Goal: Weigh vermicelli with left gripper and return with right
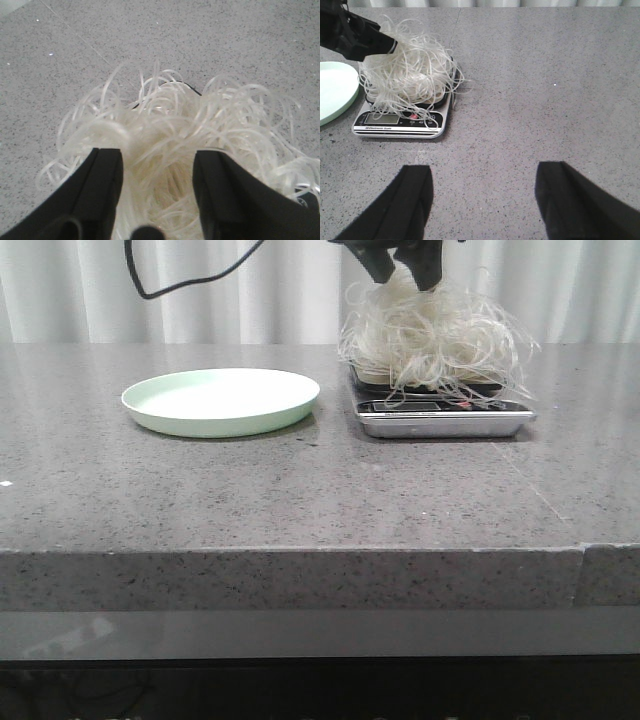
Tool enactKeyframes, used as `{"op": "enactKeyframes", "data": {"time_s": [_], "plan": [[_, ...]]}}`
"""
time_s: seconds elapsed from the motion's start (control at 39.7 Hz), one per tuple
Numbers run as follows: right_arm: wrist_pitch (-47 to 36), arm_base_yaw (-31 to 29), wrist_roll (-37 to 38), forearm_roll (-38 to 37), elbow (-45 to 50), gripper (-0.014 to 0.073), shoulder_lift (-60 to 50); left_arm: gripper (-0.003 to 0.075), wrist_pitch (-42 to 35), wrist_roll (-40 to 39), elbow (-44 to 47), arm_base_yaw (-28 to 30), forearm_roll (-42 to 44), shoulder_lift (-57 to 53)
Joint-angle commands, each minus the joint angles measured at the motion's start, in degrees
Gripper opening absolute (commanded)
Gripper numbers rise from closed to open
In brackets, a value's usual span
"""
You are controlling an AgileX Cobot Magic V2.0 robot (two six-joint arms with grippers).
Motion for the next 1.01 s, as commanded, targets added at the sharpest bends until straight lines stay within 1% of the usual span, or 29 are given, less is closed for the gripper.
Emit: {"op": "enactKeyframes", "data": {"time_s": [0.0,0.1,0.23,0.4,0.53,0.65,0.76,0.98], "plan": [[-3.9,-0.2,-0.6,0.1,-1.7,0.0554,0.8,0.0430,-0.2,-0.3,-3.8,-0.3,0.1,-6.2],[-3.9,-0.2,-0.6,0.1,-1.7,0.0554,0.8,0.0430,2.7,-0.3,-5.7,-0.3,0.2,-7.9],[-3.9,-0.2,-0.6,0.1,-1.7,0.0554,0.8,0.0430,4.5,-0.8,-7.6,-0.3,0.2,-10.7],[-3.9,-0.2,-0.6,0.1,-1.7,0.0554,0.8,0.0430,8.7,-2.5,-7.5,-0.4,0.0,-16.4],[-3.9,-0.2,-0.6,0.1,-1.7,0.0554,0.8,0.0430,9.3,-3.8,-5.3,-0.4,0.0,-20.5],[-3.9,-0.2,-0.6,0.1,-1.7,0.0554,0.8,0.0430,7.6,-3.8,0.5,-0.4,-0.3,-25.6],[-3.9,-0.2,-0.6,0.1,-1.7,0.0554,0.8,0.0430,4.2,-3.8,7.4,-0.4,-0.3,-30.4],[-3.9,-0.2,-0.6,0.1,-1.7,0.0554,0.8,0.0430,-8.1,-3.8,29.7,-0.4,-0.6,-44.4]]}}
